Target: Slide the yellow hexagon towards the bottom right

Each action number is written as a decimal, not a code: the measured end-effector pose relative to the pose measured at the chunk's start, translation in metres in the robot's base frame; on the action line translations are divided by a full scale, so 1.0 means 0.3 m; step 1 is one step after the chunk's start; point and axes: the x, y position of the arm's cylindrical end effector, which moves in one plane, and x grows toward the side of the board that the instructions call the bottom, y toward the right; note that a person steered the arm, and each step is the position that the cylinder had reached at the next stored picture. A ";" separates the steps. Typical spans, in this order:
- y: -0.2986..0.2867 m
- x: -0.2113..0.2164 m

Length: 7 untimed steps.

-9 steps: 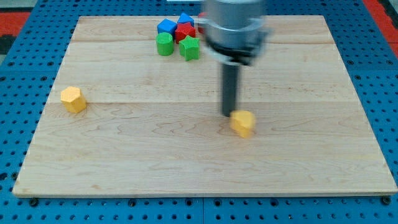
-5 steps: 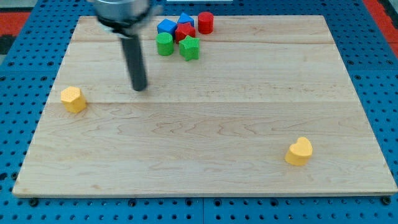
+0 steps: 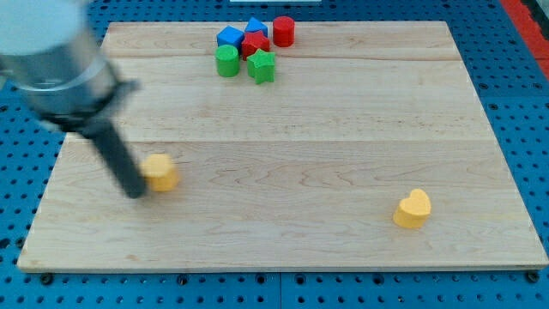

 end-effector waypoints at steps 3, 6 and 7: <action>0.068 -0.211; 0.549 0.050; 0.562 0.183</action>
